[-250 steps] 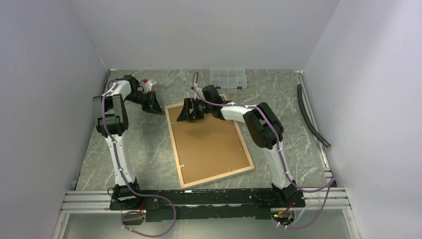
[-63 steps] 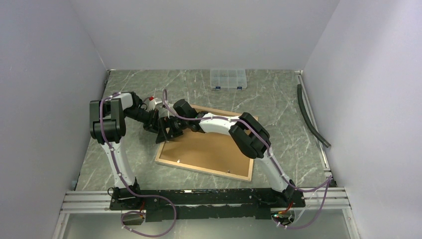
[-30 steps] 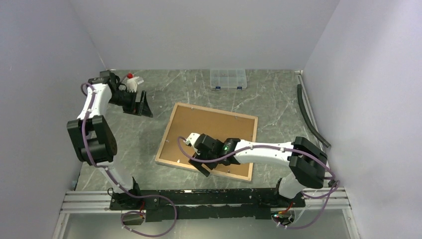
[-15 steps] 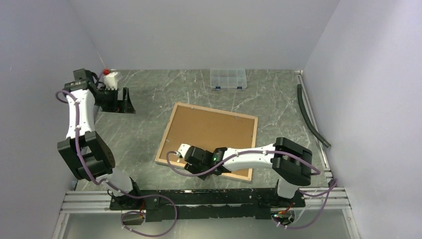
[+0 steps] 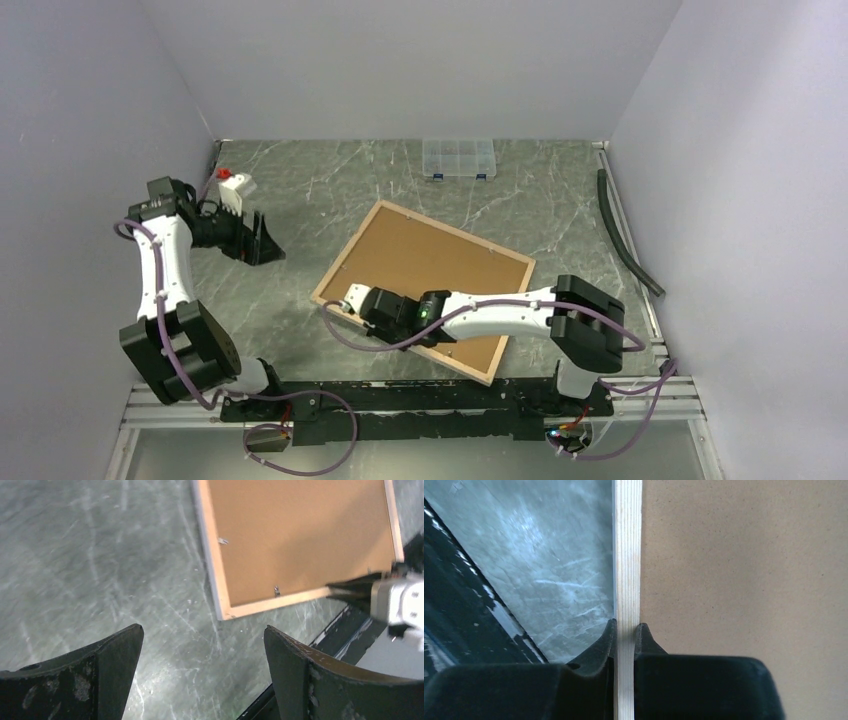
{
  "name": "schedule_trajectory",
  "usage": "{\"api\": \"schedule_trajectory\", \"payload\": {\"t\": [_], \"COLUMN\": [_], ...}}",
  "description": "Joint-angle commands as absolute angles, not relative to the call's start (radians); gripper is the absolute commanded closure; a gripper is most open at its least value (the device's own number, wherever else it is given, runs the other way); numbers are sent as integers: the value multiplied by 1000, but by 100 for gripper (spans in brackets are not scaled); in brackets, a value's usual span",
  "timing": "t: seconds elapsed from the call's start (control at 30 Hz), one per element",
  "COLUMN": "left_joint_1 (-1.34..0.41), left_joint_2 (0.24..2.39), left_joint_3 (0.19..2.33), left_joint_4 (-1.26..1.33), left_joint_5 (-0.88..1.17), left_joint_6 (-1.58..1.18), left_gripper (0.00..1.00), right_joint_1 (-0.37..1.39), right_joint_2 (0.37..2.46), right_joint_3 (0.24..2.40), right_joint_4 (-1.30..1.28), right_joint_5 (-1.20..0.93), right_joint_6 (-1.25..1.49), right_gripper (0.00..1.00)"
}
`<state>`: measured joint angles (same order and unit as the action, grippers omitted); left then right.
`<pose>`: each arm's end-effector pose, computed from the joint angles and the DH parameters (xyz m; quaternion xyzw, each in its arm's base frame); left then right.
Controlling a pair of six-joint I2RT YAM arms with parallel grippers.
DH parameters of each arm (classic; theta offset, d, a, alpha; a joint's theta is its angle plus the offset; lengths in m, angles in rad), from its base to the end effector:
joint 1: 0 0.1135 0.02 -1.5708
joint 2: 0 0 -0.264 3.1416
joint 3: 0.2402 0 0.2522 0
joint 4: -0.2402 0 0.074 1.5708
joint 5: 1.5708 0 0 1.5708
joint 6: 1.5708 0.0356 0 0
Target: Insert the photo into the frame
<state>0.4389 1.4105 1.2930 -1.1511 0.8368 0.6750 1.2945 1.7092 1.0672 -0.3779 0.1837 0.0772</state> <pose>0.2441 0.0854 0.3116 0.1671 0.8898 -0.2683 0.3291 0.1005 0.3307 0.1835 -0.5274 0.8004 0.1032 0.2655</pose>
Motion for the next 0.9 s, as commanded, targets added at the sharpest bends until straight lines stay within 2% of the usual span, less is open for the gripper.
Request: {"api": "schedule_trajectory", "payload": {"t": [0.0,0.13,0.27,0.53,0.63,0.87], "left_joint_1": [438,436,427,375,288,-19], "left_joint_2": [1269,1137,1018,969,910,875], "left_joint_3": [1199,1142,1121,1122,1054,970], "left_joint_4": [-1264,-1416,-1504,-1603,-1415,-928], "left_joint_5": [1027,1069,1043,1019,989,869], "left_joint_6": [1099,1511,1796,2272,2254,1966], "left_gripper": [4,4,4,4,4,4], "right_joint_1": [1268,1219,1161,1070,1045,1015], "right_joint_2": [1629,1598,1587,1653,1681,1737], "right_joint_3": [1236,1306,1376,1602,1688,1796], "right_joint_4": [-406,-435,-457,-576,-613,-671], "right_joint_5": [194,93,-31,-225,-276,-351], "right_joint_6": [71,76,102,153,170,203], "right_gripper": [100,100,100,100,100,100]}}
